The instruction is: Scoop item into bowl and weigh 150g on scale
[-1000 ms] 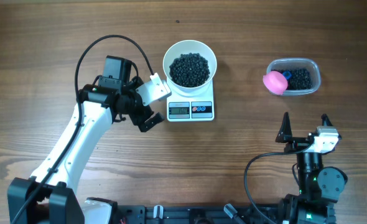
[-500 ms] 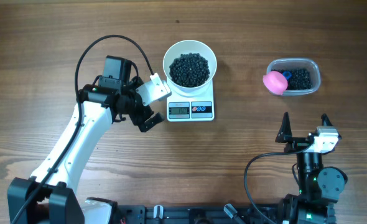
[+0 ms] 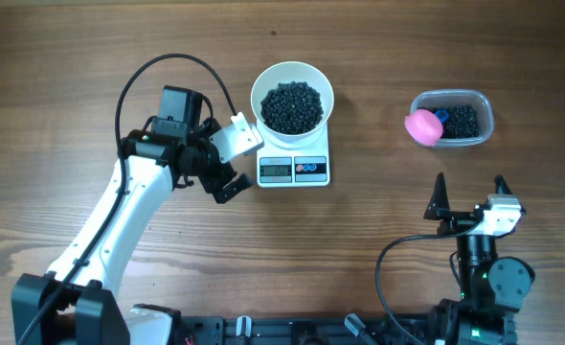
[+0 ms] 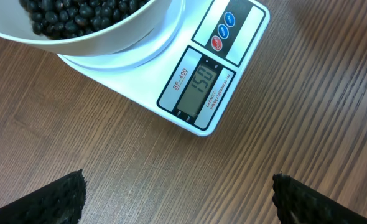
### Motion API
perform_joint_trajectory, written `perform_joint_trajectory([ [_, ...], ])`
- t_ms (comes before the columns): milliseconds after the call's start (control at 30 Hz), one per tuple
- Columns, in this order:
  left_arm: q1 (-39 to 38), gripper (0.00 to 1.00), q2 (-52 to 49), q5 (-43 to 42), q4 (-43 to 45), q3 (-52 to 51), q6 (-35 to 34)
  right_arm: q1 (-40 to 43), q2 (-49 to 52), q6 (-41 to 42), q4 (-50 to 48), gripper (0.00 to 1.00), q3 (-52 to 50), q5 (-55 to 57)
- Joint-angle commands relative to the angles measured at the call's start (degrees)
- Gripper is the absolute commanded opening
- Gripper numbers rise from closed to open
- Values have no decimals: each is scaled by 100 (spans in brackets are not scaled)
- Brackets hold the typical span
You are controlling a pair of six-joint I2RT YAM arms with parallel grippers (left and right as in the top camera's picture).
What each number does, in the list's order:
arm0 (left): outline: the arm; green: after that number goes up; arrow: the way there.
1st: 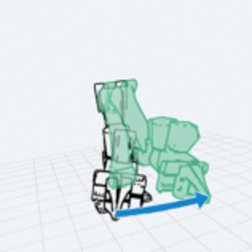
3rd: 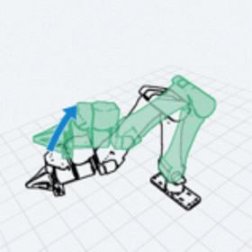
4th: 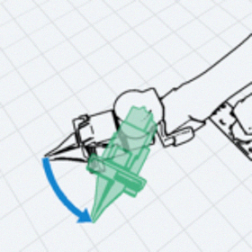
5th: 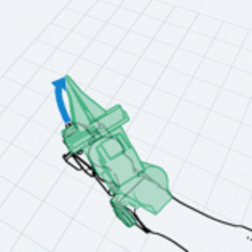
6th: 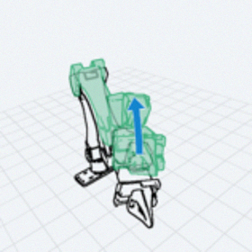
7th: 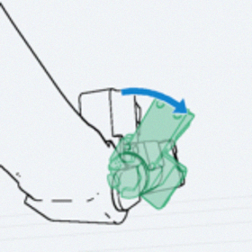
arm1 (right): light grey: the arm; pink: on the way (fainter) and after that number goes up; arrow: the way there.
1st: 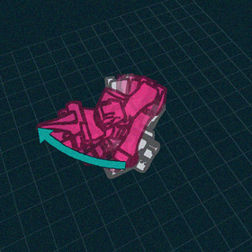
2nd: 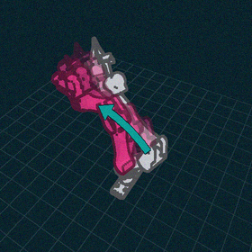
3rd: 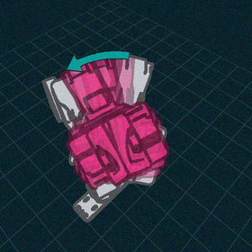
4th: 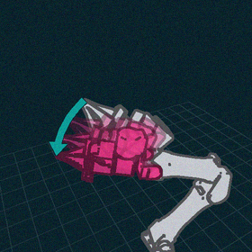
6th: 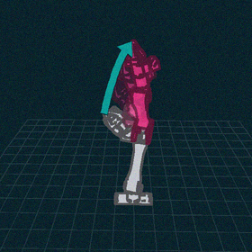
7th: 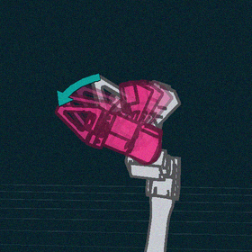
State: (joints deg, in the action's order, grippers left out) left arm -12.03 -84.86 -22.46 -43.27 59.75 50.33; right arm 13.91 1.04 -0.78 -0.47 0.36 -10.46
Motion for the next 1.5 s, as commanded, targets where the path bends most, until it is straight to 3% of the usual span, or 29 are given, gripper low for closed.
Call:
perform_joint_trajectory([
  [0,22,100,-33,-131,15,20,68,-31,-83,-70,-33,100,-7,-76],
  [667,26,100,315,-142,-138,-129,-46,-28,-83,-72,-33,100,-7,-76],
  [900,33,100,1644,-83,1956,-1576,-1891,-31,-83,-70,-33,100,-7,-76],
  [1067,33,100,2938,470,3388,-2745,-3220,-31,-83,-70,-33,100,-7,-76],
  [1167,33,100,3781,833,3908,-3355,-3550,-31,-83,-68,-33,100,-7,-76],
  [1467,33,100,5794,1421,4378,-4743,-4072,-31,-83,-70,-33,100,-7,-76],
])
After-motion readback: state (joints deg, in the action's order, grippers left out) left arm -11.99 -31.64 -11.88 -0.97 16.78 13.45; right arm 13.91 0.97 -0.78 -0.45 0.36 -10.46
